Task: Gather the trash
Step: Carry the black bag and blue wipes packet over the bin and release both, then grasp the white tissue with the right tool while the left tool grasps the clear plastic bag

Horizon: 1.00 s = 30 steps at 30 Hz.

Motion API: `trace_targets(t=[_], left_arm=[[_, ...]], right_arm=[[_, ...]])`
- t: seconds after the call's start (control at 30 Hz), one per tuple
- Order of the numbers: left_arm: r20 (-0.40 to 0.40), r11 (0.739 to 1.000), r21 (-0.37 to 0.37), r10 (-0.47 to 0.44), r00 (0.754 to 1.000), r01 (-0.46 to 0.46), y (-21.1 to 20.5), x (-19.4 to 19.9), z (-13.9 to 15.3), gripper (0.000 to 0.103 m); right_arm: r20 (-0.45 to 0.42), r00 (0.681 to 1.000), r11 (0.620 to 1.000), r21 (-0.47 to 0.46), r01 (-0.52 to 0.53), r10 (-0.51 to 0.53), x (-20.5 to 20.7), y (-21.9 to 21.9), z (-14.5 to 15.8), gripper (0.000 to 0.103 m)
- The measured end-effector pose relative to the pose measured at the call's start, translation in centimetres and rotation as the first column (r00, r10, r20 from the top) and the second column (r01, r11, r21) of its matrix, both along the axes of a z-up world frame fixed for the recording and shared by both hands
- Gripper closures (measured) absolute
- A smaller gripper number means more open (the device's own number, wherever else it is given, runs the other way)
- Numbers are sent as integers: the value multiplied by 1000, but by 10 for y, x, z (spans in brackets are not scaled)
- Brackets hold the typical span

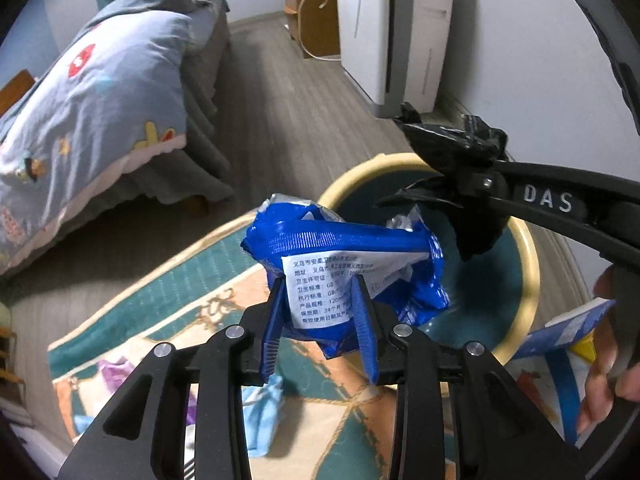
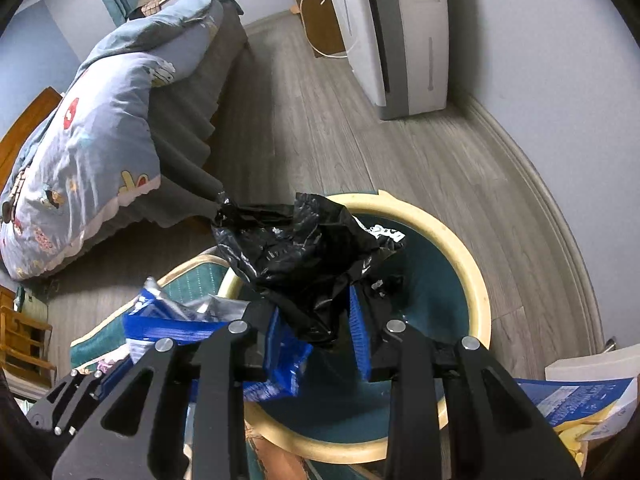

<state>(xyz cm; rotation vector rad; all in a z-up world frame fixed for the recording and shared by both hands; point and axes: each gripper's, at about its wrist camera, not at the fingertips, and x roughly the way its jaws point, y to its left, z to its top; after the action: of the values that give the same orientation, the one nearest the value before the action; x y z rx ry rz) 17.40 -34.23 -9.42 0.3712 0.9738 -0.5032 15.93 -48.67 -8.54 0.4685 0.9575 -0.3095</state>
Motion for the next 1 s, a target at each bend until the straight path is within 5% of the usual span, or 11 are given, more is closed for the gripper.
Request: trace_targets(t=[0.2, 0.5, 0.7, 1.0], left_arm=[[-4, 1000, -16, 16, 1000, -16, 7, 1, 0, 60], [23, 994, -69, 82, 996, -80, 52, -7, 18, 30], [63, 988, -75, 143, 988, -138, 105, -12, 33, 18], [117, 971, -36, 240, 964, -238, 187, -11, 48, 15]], right_arm=[[1, 1000, 1000, 20, 9, -9, 1, -2, -1, 56], [17, 1000, 1000, -6, -14, 14, 0, 10, 11, 25], [31, 997, 998, -31, -63, 64, 3, 29, 21, 16], [38, 987, 984, -93, -150, 154, 14, 66, 30, 11]])
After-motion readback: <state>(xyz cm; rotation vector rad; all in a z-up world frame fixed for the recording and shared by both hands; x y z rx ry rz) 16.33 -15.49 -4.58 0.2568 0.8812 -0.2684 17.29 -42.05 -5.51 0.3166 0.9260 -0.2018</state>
